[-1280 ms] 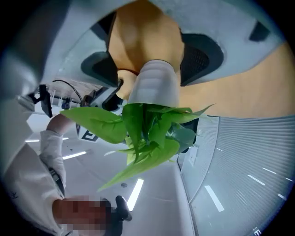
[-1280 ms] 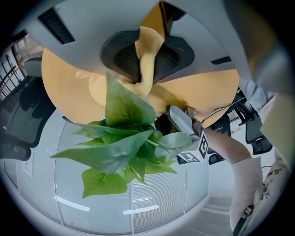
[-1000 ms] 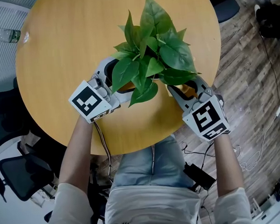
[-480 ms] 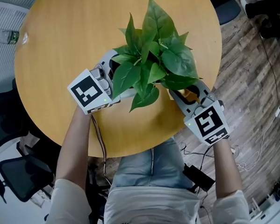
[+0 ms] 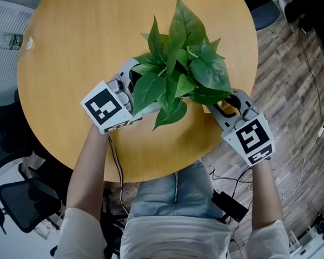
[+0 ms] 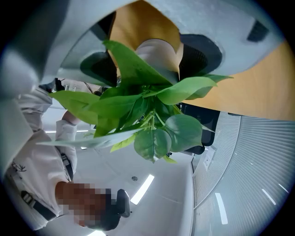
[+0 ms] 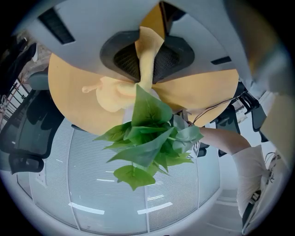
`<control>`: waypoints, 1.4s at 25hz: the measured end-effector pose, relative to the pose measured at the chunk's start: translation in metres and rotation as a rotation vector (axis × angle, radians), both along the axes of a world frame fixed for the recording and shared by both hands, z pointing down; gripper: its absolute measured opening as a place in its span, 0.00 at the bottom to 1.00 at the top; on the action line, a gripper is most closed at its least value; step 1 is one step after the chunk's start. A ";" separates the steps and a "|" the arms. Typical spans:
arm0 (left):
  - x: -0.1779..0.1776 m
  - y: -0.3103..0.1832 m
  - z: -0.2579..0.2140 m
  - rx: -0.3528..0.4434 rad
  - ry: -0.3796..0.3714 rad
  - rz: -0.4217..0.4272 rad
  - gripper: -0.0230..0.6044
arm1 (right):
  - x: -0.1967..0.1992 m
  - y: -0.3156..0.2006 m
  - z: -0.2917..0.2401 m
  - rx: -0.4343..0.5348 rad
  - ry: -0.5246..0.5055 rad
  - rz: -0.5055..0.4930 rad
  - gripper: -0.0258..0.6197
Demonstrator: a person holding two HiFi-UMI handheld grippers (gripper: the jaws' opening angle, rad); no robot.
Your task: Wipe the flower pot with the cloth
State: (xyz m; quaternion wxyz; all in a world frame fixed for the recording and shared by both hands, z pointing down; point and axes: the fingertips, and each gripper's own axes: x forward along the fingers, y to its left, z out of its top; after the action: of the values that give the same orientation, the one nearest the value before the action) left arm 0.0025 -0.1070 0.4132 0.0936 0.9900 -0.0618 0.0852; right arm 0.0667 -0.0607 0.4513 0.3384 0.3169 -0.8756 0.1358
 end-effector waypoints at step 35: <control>0.007 -0.002 0.002 -0.028 -0.063 -0.275 0.72 | -0.007 -0.022 -0.013 0.073 0.142 -0.080 0.14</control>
State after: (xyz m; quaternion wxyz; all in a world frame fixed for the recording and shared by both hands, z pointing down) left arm 0.0093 -0.1094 0.4156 0.1164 0.9677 -0.1984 0.1035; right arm 0.0594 -0.0828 0.4379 0.3932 0.3026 -0.8657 0.0670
